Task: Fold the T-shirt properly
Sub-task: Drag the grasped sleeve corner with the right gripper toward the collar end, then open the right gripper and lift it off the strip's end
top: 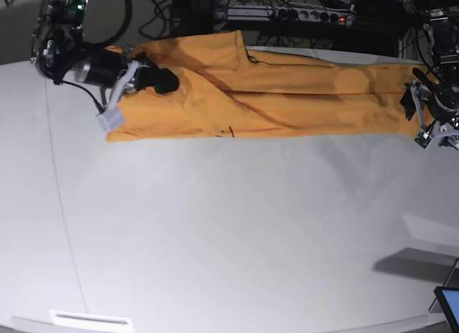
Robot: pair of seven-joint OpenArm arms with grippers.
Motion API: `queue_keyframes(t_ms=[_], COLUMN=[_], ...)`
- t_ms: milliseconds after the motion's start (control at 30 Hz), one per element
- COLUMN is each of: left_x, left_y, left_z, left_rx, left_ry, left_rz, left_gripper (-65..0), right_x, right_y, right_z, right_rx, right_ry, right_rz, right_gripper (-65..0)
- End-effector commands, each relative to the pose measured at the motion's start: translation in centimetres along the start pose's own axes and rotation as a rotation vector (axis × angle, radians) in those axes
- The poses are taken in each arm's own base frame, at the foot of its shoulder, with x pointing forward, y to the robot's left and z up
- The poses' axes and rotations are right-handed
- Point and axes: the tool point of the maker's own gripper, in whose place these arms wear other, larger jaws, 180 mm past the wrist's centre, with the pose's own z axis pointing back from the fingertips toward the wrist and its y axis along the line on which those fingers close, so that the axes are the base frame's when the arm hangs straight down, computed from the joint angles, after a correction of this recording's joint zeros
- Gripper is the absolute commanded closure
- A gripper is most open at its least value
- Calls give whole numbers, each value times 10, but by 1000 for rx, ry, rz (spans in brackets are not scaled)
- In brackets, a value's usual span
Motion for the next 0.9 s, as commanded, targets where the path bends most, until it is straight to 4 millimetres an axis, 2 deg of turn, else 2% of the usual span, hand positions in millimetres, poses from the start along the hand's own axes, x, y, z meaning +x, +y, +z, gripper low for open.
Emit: queue_keyframes(t_ms=[0, 233, 300, 433, 500, 667, 767, 867], left_x=[3, 3, 4, 6, 7, 8, 11, 28], left_y=[15, 15, 16, 18, 19, 21, 21, 19], left_z=[4, 5, 5, 6, 6, 7, 8, 14], left_rx=[37, 38, 41, 45, 47, 53, 55, 54], left_ry=[-6, -7, -9, -18, -20, -23, -30, -94], left_rz=[-15, -16, -13, -9, -8, -4, -6, 18], left_gripper=[-549, -549, -549, -549, -549, -549, -549, -549], right_x=[11, 8, 9, 16, 20, 26, 32, 34], right_y=[7, -10, -12, -18, -23, -39, -42, -41], right_z=[-1, -11, -11, -6, -2, 7, 10, 11], right_rx=[33, 34, 33, 10, -12, -88, -102, -102], right_ry=[-33, -13, -13, -39, -54, -74, -80, -87], right_rz=[9, -59, -64, -54, -84, -227, -238, -233], right_gripper=[-3, -15, -64, -228, -280, -284, -283, -283])
